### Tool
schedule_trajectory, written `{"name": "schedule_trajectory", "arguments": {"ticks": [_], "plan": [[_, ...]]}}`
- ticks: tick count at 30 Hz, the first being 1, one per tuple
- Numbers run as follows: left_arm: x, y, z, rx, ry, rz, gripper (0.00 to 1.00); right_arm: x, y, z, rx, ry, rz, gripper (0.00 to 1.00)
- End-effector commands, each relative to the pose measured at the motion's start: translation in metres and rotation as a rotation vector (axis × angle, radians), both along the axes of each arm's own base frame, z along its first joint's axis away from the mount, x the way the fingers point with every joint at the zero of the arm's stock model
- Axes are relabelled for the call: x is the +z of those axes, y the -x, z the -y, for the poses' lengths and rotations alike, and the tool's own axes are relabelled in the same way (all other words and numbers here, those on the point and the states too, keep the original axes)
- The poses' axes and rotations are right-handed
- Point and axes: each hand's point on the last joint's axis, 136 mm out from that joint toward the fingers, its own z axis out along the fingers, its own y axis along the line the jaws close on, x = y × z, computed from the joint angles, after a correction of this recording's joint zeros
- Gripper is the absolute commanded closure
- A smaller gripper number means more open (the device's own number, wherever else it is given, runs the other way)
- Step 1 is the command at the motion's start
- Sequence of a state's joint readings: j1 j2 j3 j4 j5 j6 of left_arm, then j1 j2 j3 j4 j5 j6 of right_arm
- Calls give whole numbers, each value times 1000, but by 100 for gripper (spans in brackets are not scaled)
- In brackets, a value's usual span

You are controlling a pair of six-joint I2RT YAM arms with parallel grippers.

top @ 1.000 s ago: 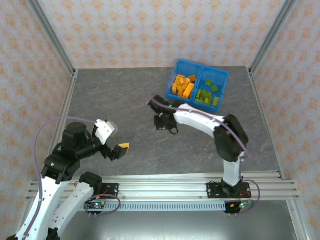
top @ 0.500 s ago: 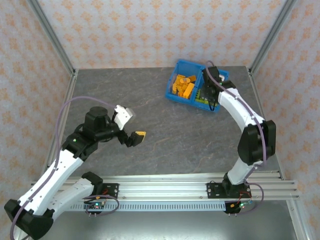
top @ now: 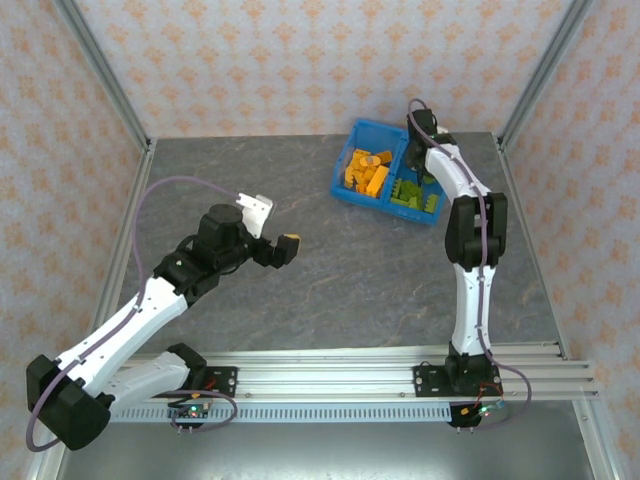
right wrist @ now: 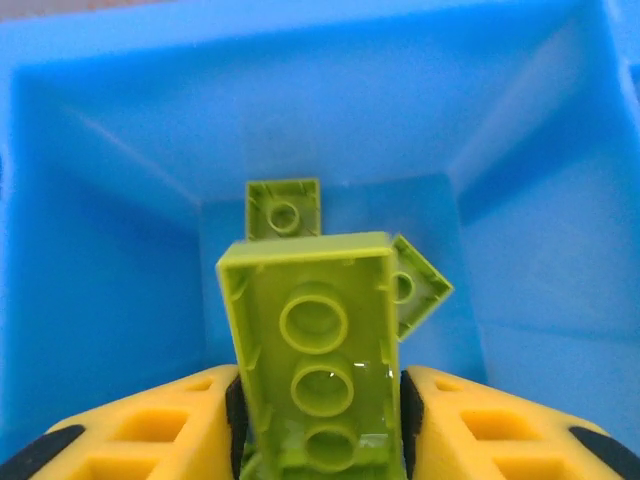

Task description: Sort the legos into containers by color

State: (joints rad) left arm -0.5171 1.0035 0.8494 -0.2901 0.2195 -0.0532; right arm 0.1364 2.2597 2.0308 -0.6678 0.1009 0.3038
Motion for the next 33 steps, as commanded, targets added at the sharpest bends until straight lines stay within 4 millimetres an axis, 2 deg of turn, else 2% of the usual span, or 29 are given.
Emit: {"name": "schedule_trajectory", "arguments": {"ticks": [1, 4, 7, 11, 15, 19, 22, 23, 25, 27, 30, 33], "plan": [[1, -12, -13, 116, -1, 27, 0, 31, 0, 0, 6, -16, 26, 49], [-7, -20, -34, 255, -29, 20, 0, 43, 12, 0, 16, -21, 42, 43], [-17, -28, -57, 400, -74, 33, 0, 50, 35, 0, 37, -30, 35, 41], [-27, -40, -96, 616, -170, 131, 0, 55, 93, 4, 45, -47, 56, 34], [-42, -51, -117, 703, -291, 230, 0, 75, 157, 16, 30, -29, 179, 24], [-56, -54, -141, 801, -406, 245, 0, 80, 218, 42, -30, 63, 341, 16], [-55, -52, -157, 843, -400, 262, 0, 69, 247, 65, -93, 165, 494, 5], [-53, -51, -163, 854, -386, 274, 0, 63, 253, 71, -110, 198, 541, 0], [-59, -49, -174, 853, -334, 278, 0, 49, 260, 82, -160, 242, 602, 1], [-71, -49, -179, 817, -291, 269, 0, 35, 257, 87, -164, 293, 568, 1], [-85, -52, -185, 772, -259, 296, 0, 12, 242, 95, -179, 378, 471, 1], [-94, -63, -191, 756, -241, 299, 0, 8, 212, 85, -106, 371, 516, 1]]}}
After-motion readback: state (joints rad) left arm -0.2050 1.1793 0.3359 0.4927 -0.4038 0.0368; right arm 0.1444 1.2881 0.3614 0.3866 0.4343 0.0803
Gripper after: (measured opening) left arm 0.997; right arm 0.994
